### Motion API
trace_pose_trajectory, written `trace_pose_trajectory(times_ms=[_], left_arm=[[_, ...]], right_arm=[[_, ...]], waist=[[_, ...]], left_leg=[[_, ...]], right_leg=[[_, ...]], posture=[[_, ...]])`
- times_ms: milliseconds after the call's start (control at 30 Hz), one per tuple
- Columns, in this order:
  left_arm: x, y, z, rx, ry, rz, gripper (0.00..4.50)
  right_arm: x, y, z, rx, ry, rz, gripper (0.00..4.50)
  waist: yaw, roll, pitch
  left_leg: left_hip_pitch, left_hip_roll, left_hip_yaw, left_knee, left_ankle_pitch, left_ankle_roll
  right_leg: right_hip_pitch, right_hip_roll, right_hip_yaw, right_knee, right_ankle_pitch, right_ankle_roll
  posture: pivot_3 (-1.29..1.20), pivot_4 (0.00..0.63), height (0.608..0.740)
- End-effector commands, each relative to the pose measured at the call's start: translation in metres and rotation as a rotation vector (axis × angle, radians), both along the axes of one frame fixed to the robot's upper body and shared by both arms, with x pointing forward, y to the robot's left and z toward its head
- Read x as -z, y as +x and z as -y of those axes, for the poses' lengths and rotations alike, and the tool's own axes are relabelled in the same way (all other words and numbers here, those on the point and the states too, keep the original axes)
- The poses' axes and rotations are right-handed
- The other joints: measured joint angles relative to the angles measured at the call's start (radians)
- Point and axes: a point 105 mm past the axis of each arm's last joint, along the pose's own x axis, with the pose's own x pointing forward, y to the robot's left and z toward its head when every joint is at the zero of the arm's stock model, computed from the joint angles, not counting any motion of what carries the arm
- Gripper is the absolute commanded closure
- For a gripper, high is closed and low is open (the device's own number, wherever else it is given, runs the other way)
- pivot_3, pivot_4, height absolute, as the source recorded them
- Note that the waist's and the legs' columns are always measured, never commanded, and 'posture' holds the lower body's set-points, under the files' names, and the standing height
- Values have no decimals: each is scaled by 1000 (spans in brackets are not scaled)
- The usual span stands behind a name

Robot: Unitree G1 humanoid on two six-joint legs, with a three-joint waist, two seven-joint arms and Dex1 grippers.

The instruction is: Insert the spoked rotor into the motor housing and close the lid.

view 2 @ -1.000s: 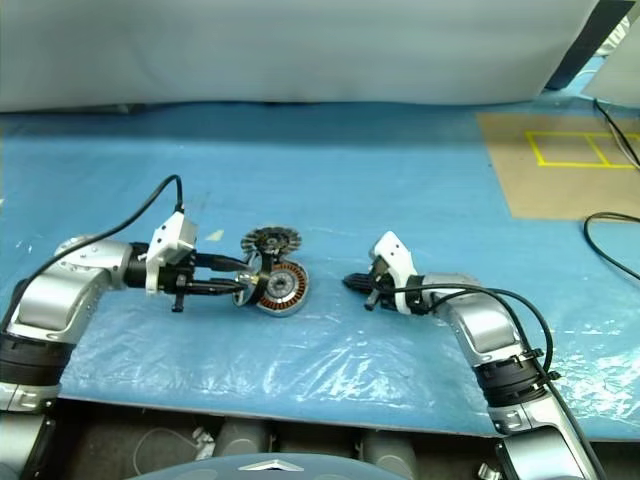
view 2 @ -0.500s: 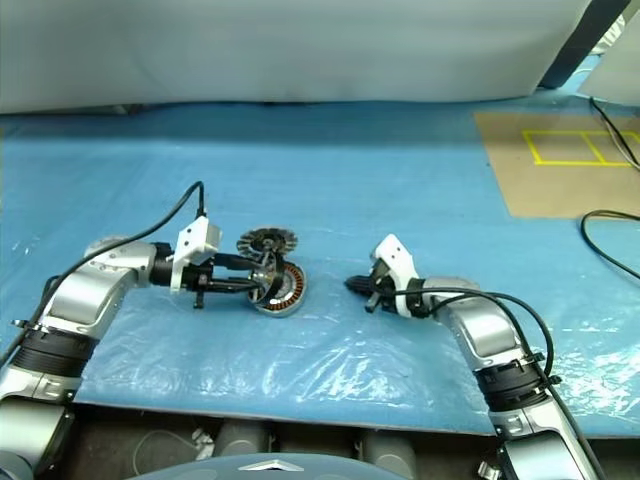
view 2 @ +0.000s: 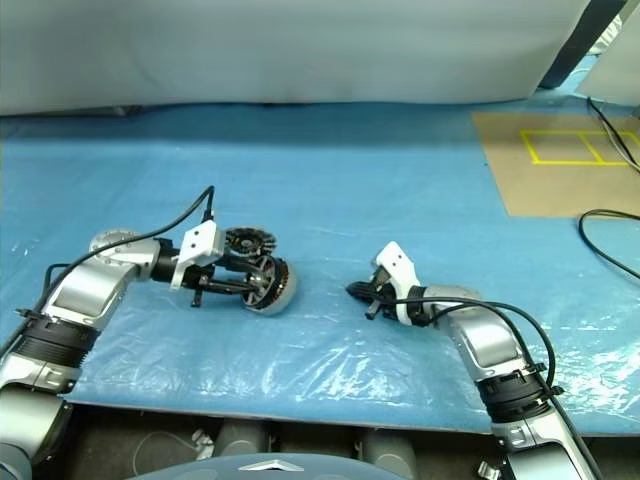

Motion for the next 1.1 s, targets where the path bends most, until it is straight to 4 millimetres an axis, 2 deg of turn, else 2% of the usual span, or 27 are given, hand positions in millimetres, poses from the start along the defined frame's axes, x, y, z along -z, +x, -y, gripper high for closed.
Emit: trace_pose_trajectory(times_ms=[33,100,167,233,267,567,667,767,967,1100], left_arm=[[-2,2,-1,4,23,16,3191],[-6,2,4,13,-12,8,3191],[-11,7,8,2,-45,41,2458],[-14,14,10,-28,-54,84,1919],[-14,11,10,-8,-54,69,1606],[-42,4,18,24,-213,79,1606],[-49,-9,16,30,-264,49,1606],[-54,-26,9,6,-350,29,1606],[-27,-43,-10,-197,-424,16,1606],[-18,-51,-16,-337,-487,18,1606]], right_arm=[[-7,1,-4,-10,8,36,4500],[-7,2,-5,-13,5,37,4500],[-7,2,-6,-13,2,36,4500],[-6,3,-6,-14,-1,36,4500],[-6,3,-6,-14,0,34,4500],[-7,3,-8,-18,22,25,4500],[-19,3,-11,-34,65,47,4500],[-39,-1,-23,-114,134,61,4500],[-49,7,-53,-241,139,78,4500],[-56,7,-76,-320,173,76,4500]], waist=[[0,0,0],[0,0,0],[0,0,0],[0,0,0],[0,0,0],[0,0,0],[-1,0,0],[-8,0,0],[-14,0,0],[-8,0,0]], left_leg=[[0,0,0,0,0,0],[0,0,0,0,0,0],[0,0,0,0,0,0],[-1,0,0,1,0,0],[-1,0,0,1,0,0],[-1,0,0,0,0,0],[-1,0,0,0,0,0],[-2,0,0,0,0,0],[-2,1,1,-1,0,0],[-2,1,0,0,0,1]], right_leg=[[0,0,0,0,0,0],[0,0,0,0,0,0],[0,0,0,0,0,0],[0,0,0,0,0,0],[0,0,0,0,0,0],[0,0,0,0,0,0],[0,0,0,0,0,0],[-1,0,0,0,0,0],[-1,1,0,0,0,0],[-1,0,0,-1,-2,-3]], posture=[[0,150,740],[0,150,740],[0,150,740],[0,150,740],[0,150,740],[0,150,740],[0,150,740],[0,150,740],[0,150,740],[0,150,740]])
